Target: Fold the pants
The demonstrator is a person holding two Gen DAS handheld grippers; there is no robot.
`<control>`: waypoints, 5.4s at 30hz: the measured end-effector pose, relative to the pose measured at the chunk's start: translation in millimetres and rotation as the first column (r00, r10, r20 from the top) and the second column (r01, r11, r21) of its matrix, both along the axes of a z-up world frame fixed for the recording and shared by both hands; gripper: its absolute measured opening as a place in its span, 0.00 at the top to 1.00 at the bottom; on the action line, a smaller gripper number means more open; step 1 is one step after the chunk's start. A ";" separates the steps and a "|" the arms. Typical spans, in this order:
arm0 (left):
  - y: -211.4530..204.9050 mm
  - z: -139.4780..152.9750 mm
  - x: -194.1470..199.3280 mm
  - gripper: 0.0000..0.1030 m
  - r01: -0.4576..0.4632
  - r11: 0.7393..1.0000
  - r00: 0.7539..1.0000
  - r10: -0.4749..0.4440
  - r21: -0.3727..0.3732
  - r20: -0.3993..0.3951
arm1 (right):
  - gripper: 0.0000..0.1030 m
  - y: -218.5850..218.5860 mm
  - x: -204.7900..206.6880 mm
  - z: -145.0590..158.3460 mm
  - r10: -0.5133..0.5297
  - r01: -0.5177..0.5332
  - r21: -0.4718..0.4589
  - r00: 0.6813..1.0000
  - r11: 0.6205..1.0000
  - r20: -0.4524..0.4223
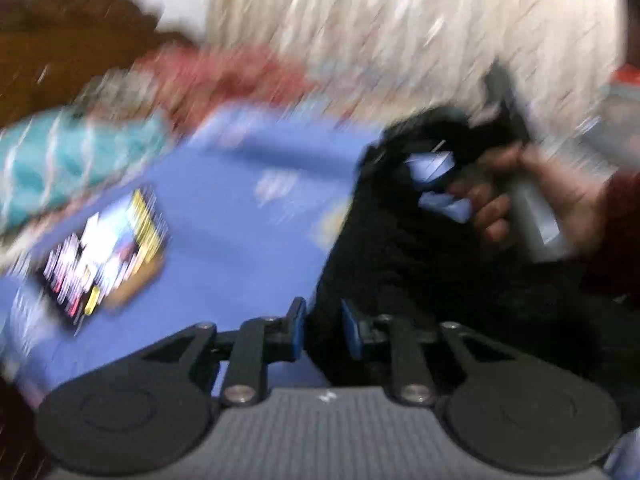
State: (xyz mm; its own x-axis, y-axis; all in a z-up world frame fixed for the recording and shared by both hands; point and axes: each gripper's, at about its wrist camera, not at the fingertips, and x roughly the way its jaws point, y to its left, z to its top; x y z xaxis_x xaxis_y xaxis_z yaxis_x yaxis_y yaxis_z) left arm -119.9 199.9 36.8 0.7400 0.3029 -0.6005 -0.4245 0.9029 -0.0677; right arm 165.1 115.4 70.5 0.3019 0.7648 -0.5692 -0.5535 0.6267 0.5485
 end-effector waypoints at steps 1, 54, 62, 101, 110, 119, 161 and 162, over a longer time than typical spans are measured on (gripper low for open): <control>8.8 -12.7 1.2 0.76 -0.030 0.998 0.998 0.027 -0.046 -0.063 | 0.39 12.8 0.4 -10.9 -0.016 0.016 -0.071 1.000 0.997 -0.003; -54.9 -71.3 213.2 0.66 0.283 0.948 0.959 -0.278 0.148 -0.055 | 0.87 -304.0 134.6 -8.4 -0.697 0.702 0.005 0.707 0.712 0.119; -55.1 -70.2 213.5 0.66 0.285 0.947 0.959 -0.279 0.148 -0.056 | 0.48 -383.4 57.5 -10.5 -0.883 0.891 0.018 0.447 0.454 0.145; -42.5 -14.1 290.7 0.90 0.267 0.897 0.960 -0.216 0.353 -0.177 | 0.40 -493.6 142.4 -78.1 -0.900 0.878 -0.264 0.430 0.399 0.070; -29.3 68.9 214.2 0.90 0.192 0.930 0.972 -0.225 0.315 0.072 | 0.94 -505.5 114.8 -43.8 -0.893 0.897 -0.111 0.439 0.428 0.097; -36.6 91.7 103.7 0.90 0.229 0.944 0.945 -0.274 0.239 0.180 | 0.94 -581.9 -24.7 7.0 -0.921 0.911 0.151 0.389 0.383 -0.010; 90.5 -87.6 1.1 0.00 -0.010 0.327 0.984 0.171 -0.945 0.049 | 0.49 -585.4 -207.5 -95.8 -0.843 0.932 0.074 0.352 0.354 -0.406; 92.0 -85.9 -3.9 0.00 -0.003 0.326 0.983 0.174 -0.945 0.057 | 0.48 -582.9 -207.6 -93.5 -0.837 0.927 0.076 0.365 0.367 -0.407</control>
